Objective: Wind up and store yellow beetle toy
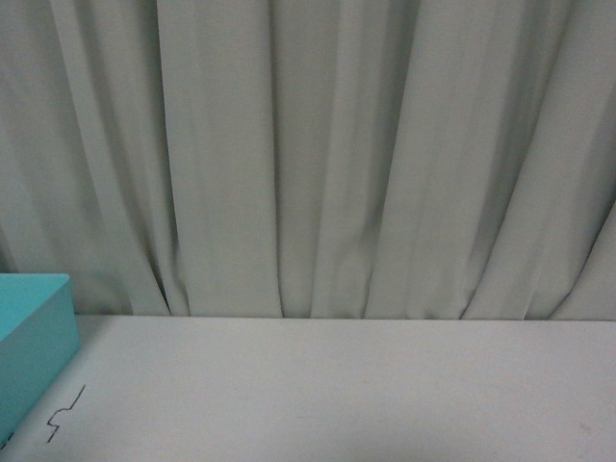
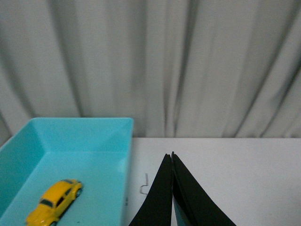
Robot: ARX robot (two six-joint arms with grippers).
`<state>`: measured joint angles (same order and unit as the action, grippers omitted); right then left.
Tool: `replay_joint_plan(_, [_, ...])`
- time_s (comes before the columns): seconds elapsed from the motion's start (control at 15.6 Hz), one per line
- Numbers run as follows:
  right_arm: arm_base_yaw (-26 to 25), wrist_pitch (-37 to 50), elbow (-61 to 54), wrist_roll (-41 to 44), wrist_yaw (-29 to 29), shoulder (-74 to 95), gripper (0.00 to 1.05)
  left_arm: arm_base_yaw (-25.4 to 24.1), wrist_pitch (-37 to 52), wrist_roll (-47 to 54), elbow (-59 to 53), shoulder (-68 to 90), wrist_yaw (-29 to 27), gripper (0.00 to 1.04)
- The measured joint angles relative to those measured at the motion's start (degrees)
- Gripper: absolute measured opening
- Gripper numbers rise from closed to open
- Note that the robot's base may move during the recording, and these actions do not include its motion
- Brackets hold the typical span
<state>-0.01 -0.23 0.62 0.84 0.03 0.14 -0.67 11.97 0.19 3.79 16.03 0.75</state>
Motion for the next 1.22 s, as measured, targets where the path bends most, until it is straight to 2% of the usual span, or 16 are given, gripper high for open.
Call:
replay_joint_plan(0.06, [0.0,0.04,0.0,0.0,-0.04,0.0,0.98,1.2,-0.5,0.02,-0.44,-1.07,0.24,0.02])
replay_joint_plan(0.39, [0.0,0.02,0.0,-0.02,-0.02,0.0,0.98,0.66,-2.75,0.04,-3.23,-6.34,-0.66,0.02])
replay_joint_plan(0.51, [0.0,0.0,0.0,-0.02,0.0,0.0,0.98,0.63,-12.87,0.0,-3.21,-14.53,-0.87,0.02])
replay_joint_plan(1.16, [0.0,0.0,0.0,-0.02,-0.02,0.0,0.98,0.63,-12.17,-0.04,-3.23,-15.69,-0.79,0.02])
replay_joint_plan(1.22, [0.0,0.02,0.0,-0.02,-0.02,0.0,0.98,0.63,-12.17,-0.04,-3.23,-15.69,-0.79,0.16])
